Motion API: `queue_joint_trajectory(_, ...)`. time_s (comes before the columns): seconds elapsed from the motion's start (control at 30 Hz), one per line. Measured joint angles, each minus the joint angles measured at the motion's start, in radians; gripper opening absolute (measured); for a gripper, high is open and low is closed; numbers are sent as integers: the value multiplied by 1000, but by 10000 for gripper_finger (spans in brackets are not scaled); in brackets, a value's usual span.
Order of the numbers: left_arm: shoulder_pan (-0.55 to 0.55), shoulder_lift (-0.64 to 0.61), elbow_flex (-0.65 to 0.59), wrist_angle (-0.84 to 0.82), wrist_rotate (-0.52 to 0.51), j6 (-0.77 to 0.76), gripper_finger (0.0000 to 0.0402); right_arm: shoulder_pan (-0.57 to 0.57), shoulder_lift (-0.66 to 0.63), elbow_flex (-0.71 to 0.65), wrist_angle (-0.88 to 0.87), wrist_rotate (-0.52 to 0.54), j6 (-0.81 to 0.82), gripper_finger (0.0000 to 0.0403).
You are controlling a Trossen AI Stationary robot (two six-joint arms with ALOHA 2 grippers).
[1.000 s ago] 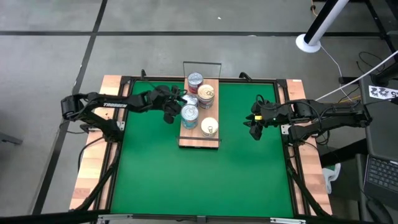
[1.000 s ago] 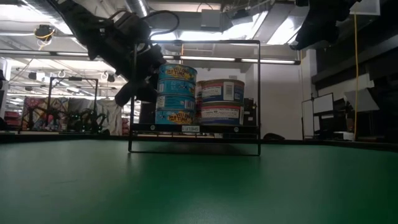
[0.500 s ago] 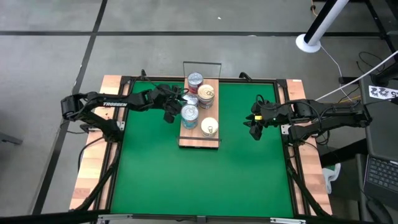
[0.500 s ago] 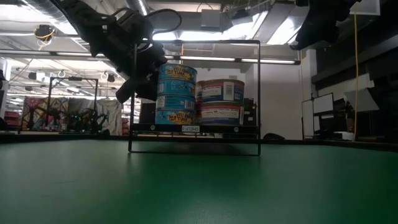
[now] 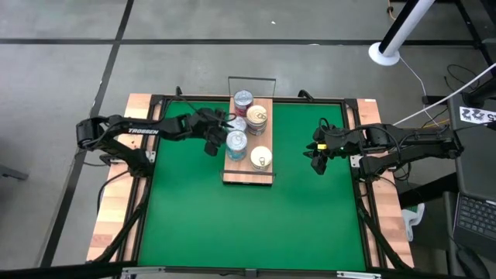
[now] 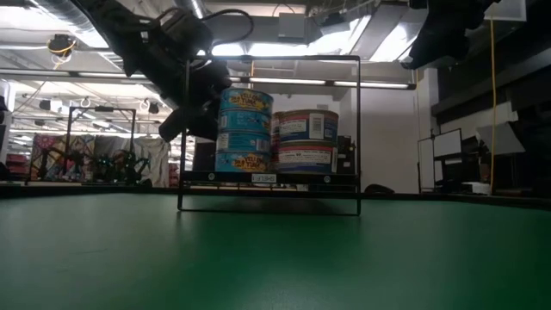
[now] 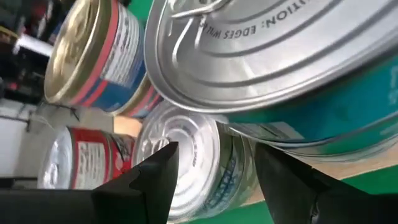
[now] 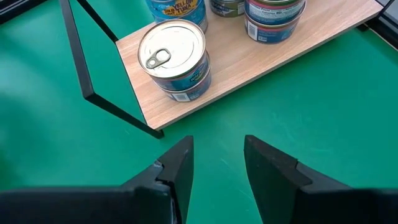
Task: Stack canned seafood by type on shelf
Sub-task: Return to Home Position
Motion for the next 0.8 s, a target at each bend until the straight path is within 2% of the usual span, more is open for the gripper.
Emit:
queue_joint_trajectory(0.1, -18, -10, 0, 11, -32, 56, 207, 0, 0, 0, 0, 0, 0, 143)
queue_joint_trajectory(0.27, -29, -72, 0, 9, -151, 79, 207, 0, 0, 0, 0, -26, 0, 143)
queue_joint_trajectory(0.57, -9, -312, 0, -15, -233, 64, 208, 0, -22, 2, -3, -67, -32, 143)
queue_joint_trajectory(0.67, -3, -430, 0, -65, -240, 1, 208, 0, -52, 28, -8, -101, -81, 143)
queue_joint_trajectory(0.8, -3, -601, 0, -204, -240, -191, 208, 0, -113, 80, -14, -103, -195, 143)
